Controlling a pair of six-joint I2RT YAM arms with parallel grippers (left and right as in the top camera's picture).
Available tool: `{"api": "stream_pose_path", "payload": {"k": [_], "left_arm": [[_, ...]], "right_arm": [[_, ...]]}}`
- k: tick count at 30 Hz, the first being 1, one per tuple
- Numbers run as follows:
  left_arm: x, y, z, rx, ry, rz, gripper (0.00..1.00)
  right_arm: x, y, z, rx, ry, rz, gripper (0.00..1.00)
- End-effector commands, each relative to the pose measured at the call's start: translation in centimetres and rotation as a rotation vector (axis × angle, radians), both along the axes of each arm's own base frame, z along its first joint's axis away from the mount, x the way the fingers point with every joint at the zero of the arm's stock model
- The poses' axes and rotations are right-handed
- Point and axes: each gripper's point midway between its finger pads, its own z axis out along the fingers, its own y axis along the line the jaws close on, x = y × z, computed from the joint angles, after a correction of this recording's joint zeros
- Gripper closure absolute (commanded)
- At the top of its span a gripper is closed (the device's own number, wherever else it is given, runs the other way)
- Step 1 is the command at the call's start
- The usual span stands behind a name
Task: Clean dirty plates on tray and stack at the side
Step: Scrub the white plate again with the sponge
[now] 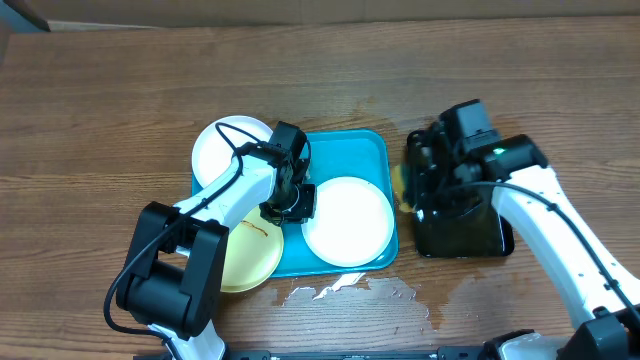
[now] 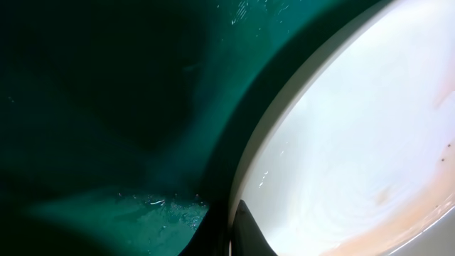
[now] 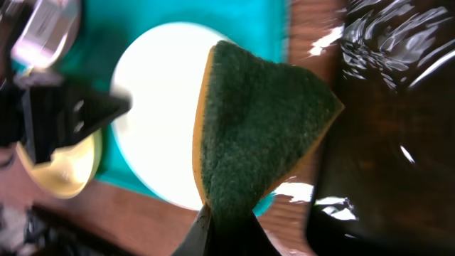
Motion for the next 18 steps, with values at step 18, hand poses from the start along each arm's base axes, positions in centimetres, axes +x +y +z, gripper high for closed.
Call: {"api": "stream_pose_path", "payload": {"k": [18], "left_arm": [[-0.5,0.0,-0.6,0.005,0.026,0.009,0.96]], "right_arm": [[1.3,5.2,-8.1,-0.066,0.086,0.078,0.96]]}}
